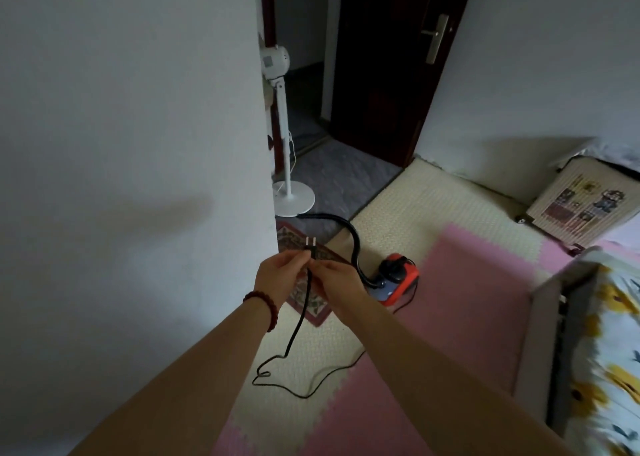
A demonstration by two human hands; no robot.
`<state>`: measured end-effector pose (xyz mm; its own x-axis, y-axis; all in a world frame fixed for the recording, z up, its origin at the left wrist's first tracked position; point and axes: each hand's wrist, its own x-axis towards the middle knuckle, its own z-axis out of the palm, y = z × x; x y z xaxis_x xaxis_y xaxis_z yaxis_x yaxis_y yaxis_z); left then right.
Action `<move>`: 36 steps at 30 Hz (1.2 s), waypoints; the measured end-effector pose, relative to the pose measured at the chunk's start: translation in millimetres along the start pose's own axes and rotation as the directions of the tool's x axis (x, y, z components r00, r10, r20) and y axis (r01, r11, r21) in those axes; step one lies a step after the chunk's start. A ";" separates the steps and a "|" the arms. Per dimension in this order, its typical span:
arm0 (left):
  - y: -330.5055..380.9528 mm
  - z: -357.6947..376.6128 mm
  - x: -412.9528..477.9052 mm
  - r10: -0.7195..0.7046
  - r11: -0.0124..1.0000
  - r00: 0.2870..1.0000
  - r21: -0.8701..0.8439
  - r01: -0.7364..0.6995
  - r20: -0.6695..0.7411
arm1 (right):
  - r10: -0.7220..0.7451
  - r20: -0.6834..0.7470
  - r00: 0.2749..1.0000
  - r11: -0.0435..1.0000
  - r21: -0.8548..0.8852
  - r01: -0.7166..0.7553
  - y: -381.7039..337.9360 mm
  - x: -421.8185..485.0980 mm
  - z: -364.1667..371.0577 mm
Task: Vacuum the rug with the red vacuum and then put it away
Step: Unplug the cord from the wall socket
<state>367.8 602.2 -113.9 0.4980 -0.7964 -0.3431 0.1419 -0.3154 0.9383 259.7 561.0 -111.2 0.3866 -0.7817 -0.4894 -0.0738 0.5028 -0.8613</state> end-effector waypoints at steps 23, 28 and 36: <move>7.4 373.4 25.2 0.025 0.985 0.977 0.160 -0.060 0.210 | 0.069 -0.323 0.944 0.989 0.146 -0.022 -39.5 67.7 -349.6; 0.7 401.3 35.8 -0.031 0.986 0.979 0.169 -0.004 0.201 | 0.087 -0.327 0.941 0.987 0.153 -0.038 -32.3 85.6 -375.2; 6.0 428.2 80.9 -0.048 0.984 0.967 0.180 0.002 0.249 | 0.137 -0.355 0.925 0.961 0.272 -0.038 -42.1 127.7 -397.5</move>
<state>42.6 314.9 -155.0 0.2620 -0.8838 -0.3876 -0.0129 -0.4048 0.9143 -53.2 293.3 -191.8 0.0211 -0.7847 -0.6195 0.1645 0.6139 -0.7721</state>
